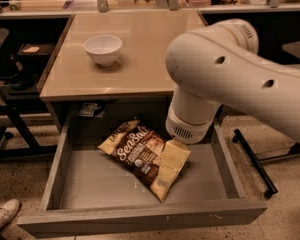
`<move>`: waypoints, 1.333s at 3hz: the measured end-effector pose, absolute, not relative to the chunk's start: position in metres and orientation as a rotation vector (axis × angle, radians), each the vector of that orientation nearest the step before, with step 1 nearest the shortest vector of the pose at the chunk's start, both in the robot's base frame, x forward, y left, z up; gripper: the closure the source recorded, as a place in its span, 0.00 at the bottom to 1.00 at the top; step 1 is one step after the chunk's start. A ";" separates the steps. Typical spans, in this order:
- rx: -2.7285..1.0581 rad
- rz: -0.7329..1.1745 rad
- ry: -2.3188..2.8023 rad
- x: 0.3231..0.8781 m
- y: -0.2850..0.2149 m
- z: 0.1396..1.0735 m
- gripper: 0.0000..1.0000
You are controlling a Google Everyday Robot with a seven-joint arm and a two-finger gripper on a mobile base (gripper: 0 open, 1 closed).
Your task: Pick brown chip bag from top drawer and place on counter
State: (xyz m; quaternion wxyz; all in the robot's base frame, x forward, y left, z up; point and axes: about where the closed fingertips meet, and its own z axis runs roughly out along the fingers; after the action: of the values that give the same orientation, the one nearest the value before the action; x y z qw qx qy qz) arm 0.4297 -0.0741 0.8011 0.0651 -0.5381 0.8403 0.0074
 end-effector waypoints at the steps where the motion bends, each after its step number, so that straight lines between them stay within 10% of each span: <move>1: -1.525 0.047 2.594 0.445 -0.046 0.768 0.00; 4: -1.417 0.114 2.600 0.468 -0.018 0.708 0.00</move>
Offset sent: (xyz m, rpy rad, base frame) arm 0.0131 0.0247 -0.0284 0.0135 0.0082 -0.0463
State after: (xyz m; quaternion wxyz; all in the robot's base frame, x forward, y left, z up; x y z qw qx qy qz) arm 0.4681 -0.0180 0.7077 0.0890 -0.4763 0.8739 0.0383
